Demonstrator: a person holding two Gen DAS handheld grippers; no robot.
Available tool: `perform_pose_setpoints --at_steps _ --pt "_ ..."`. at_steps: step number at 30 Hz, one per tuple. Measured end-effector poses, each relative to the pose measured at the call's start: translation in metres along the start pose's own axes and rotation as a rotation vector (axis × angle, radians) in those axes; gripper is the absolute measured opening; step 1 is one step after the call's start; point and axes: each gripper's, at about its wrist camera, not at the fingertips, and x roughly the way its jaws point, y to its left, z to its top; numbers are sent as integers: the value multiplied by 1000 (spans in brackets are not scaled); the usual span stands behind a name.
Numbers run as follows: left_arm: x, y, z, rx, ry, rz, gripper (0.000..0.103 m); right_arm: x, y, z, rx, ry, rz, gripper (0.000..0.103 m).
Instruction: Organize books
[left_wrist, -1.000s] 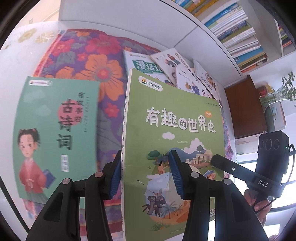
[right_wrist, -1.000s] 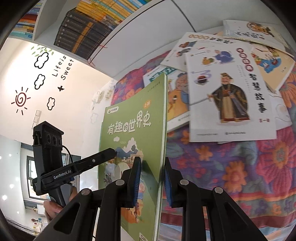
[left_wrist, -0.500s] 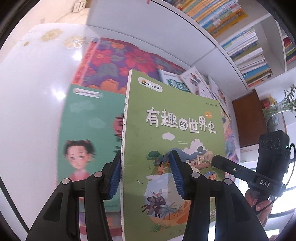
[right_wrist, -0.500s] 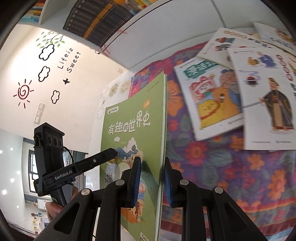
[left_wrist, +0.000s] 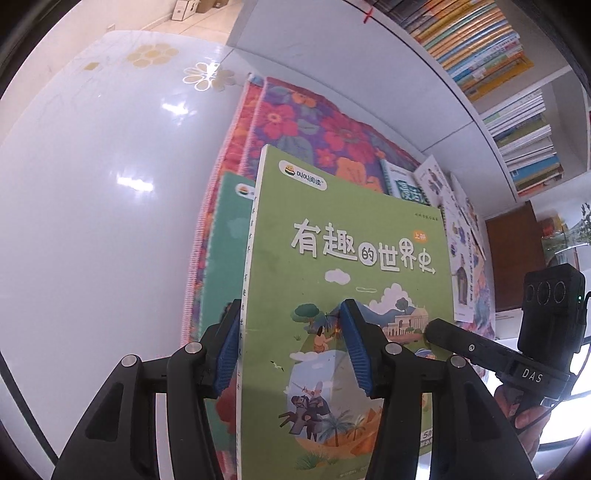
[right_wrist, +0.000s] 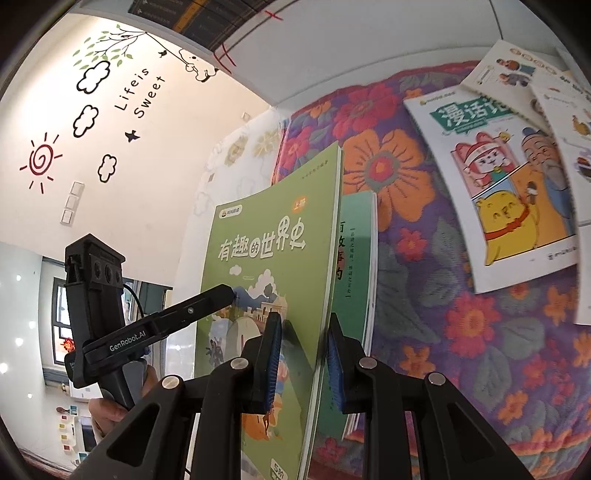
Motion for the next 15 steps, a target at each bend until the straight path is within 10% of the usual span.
perform_pose_setpoints --at_steps 15 --pt "22 14 8 12 21 42 48 32 -7 4 33 23 -40 24"
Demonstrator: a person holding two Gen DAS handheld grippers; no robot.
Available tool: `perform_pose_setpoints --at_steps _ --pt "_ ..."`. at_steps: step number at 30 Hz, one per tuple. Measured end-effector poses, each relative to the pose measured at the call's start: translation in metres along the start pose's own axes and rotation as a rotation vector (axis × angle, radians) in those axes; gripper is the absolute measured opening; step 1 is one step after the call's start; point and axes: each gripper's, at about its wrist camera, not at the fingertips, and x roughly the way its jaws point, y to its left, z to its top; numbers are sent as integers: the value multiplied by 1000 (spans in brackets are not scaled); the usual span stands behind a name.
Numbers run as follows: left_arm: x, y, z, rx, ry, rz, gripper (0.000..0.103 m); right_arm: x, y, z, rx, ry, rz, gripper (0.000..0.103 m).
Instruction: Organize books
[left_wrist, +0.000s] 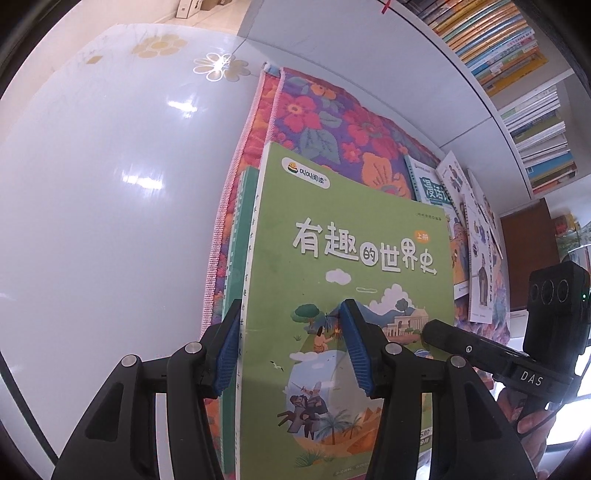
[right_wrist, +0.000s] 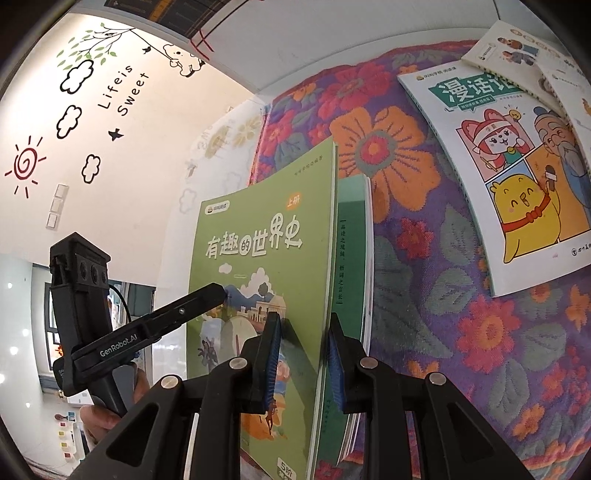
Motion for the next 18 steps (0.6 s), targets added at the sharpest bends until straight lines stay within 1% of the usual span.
perform_pose_setpoints --at_steps 7,13,15,17,18 --pt "2 2 -1 3 -3 1 48 10 1 -1 20 3 -13 25" --pt "1 3 0 -9 -3 6 48 13 -2 -2 37 7 -8 26" --pt "0 2 0 -9 -10 26 48 14 -4 -2 44 9 0 26" --pt "-2 1 -1 1 -21 72 48 16 -5 -2 48 7 -4 26" --pt "-1 1 -1 -2 -22 61 50 17 -6 -2 48 6 -7 26"
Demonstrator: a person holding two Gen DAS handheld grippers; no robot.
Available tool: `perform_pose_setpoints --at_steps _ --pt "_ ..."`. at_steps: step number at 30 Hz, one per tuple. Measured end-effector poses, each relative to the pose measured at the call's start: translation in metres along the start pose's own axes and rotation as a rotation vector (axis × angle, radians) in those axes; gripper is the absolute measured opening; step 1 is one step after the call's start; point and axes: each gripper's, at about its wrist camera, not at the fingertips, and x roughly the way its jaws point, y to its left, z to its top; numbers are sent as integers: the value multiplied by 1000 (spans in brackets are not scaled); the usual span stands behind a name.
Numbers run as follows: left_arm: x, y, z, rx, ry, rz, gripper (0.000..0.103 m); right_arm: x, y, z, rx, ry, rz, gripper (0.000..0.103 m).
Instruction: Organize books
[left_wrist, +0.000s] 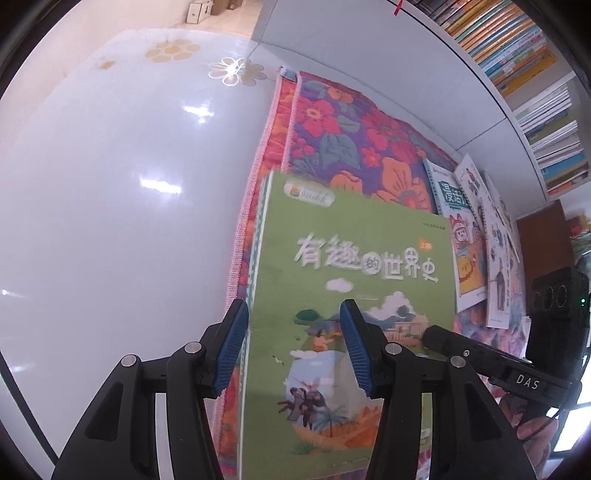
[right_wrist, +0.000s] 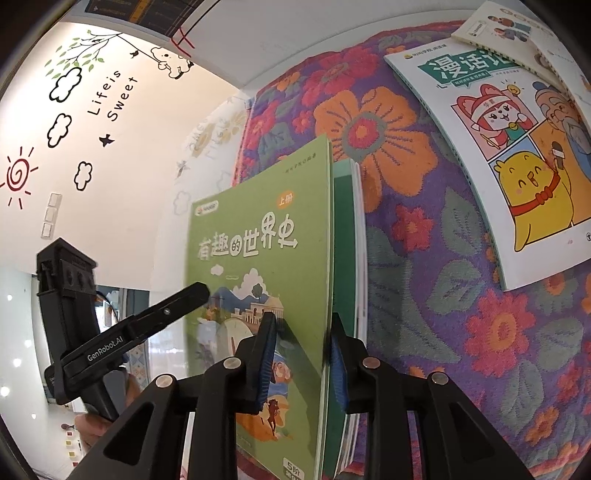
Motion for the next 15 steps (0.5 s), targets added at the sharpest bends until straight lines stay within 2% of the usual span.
perform_pose_setpoints --at_steps 5,15 --pt "2 -1 0 7 -8 12 51 3 -4 0 8 -7 -6 26" --pt "-1 8 -1 -54 -10 -29 51 4 -3 -1 -1 -12 -7 26"
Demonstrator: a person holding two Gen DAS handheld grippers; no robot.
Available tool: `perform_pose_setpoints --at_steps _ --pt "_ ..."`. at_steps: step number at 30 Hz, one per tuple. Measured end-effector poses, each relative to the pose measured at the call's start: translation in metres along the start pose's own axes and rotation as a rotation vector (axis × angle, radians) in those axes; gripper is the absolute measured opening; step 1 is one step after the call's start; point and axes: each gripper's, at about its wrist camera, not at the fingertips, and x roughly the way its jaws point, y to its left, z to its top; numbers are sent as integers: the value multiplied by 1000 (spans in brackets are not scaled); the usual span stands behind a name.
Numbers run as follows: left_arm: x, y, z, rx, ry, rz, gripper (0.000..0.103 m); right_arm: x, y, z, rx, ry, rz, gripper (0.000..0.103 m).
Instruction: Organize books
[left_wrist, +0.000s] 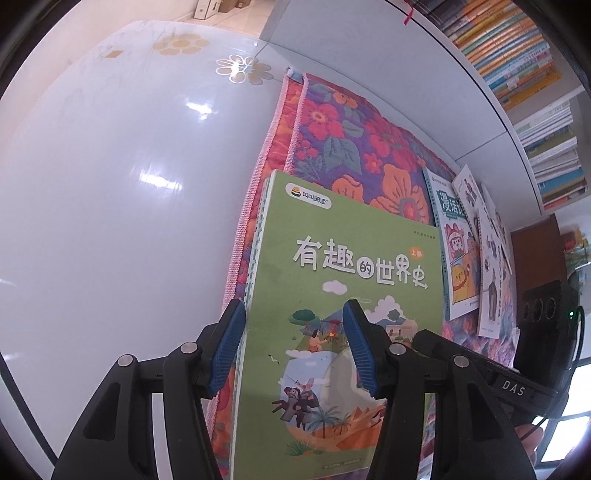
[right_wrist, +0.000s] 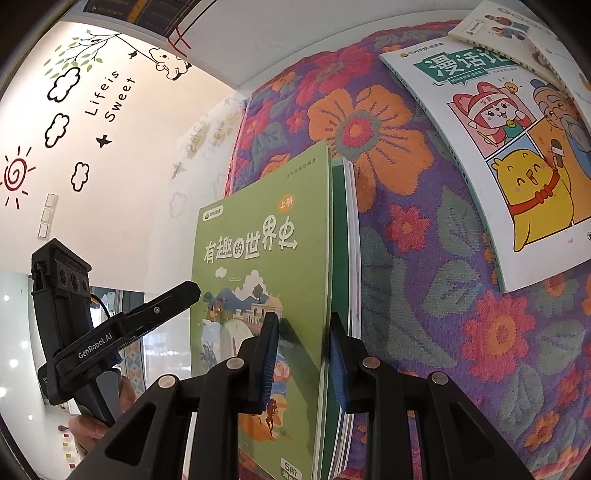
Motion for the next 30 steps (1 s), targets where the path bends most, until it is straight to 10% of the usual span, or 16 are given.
perform_pose_setpoints --at_steps 13,20,30 --pt "-12 14 0 -41 -32 10 51 -1 1 -2 5 -20 -3 26" --pt "-15 12 0 -63 -42 4 51 -10 11 -4 -13 -53 -140 26" --pt "-23 -16 -5 -24 -57 18 51 -34 -1 -6 -2 -85 -73 26"
